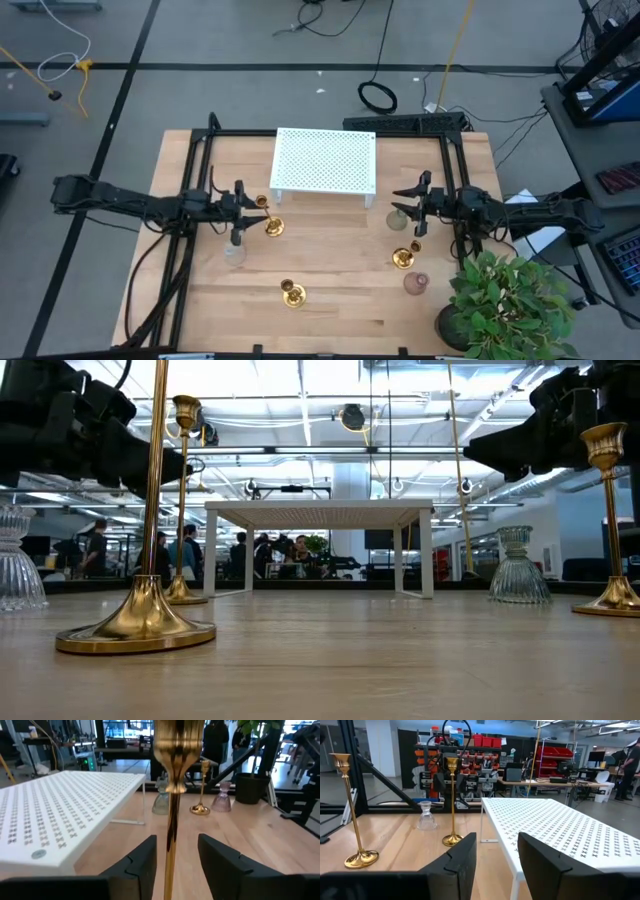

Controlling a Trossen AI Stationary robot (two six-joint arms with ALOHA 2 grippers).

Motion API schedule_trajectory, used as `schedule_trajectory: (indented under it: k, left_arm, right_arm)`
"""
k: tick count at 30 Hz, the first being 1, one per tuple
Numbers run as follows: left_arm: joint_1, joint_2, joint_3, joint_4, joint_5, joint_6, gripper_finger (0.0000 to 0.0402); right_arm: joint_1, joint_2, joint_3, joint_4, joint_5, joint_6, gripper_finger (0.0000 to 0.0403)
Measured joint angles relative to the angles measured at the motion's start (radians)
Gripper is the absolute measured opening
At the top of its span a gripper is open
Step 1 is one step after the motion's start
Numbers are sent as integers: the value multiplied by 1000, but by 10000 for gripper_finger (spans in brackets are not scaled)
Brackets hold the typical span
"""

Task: Pick & Place candle stick holders
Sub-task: Put the top long gold candle holder on the shelf

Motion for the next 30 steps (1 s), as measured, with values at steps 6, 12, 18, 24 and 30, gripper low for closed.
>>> schedule_trajectory:
  k: [6, 12, 18, 24, 30]
  left_arm:
    - [0, 60, 7, 30, -1, -3, 118]
    - [0, 76, 7, 54, -26, -2, 45]
    - [-6, 76, 8, 136, -26, -62, 25]
    - [-72, 76, 71, 125, -27, -121, 14]
    - [-121, 83, 264, -44, -63, -79, 17]
  right_arm:
    - [0, 2, 0, 16, 0, 0, 136]
    - [0, 2, 0, 18, 0, -1, 135]
    - [0, 2, 0, 18, 0, -2, 136]
    - [0, 2, 0, 18, 0, -3, 135]
    - [0, 2, 0, 25, 0, -3, 134]
